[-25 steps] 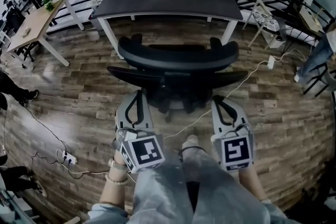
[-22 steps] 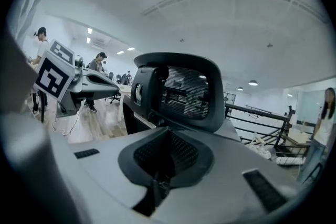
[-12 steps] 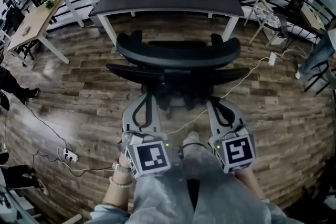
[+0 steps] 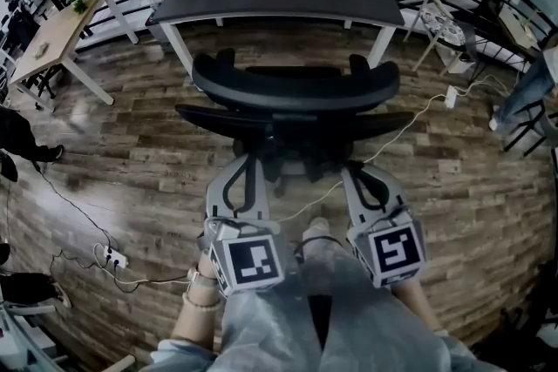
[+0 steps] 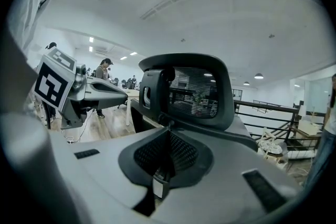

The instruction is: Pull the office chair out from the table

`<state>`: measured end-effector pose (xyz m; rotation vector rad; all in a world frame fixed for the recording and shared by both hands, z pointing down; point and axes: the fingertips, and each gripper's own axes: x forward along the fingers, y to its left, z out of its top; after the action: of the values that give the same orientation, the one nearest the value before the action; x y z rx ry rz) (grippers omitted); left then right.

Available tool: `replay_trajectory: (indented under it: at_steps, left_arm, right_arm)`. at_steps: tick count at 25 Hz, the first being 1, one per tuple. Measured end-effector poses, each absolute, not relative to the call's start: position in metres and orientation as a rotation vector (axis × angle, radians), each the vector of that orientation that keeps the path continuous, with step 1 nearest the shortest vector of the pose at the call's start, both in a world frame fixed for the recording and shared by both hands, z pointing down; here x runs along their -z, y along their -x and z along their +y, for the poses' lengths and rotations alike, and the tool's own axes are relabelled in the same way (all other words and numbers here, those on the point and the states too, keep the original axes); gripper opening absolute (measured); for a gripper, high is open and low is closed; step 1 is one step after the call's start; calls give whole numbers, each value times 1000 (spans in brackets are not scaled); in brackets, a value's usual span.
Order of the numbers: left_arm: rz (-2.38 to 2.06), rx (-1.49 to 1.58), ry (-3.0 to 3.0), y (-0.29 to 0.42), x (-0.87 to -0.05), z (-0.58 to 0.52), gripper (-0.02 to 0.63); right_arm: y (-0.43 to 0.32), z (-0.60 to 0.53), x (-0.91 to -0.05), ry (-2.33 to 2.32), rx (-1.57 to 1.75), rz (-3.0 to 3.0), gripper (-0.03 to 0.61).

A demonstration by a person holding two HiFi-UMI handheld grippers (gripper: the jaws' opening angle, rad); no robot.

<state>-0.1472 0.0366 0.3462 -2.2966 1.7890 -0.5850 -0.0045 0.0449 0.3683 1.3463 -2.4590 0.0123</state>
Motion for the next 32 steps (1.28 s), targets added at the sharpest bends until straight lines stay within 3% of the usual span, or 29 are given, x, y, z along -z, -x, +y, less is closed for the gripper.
replay_trajectory:
  at_steps: [32]
  left_arm:
    - [1789, 603, 2270, 140, -346, 39, 6]
  right_arm:
    - [-14, 49, -364, -1370, 14, -2432, 3]
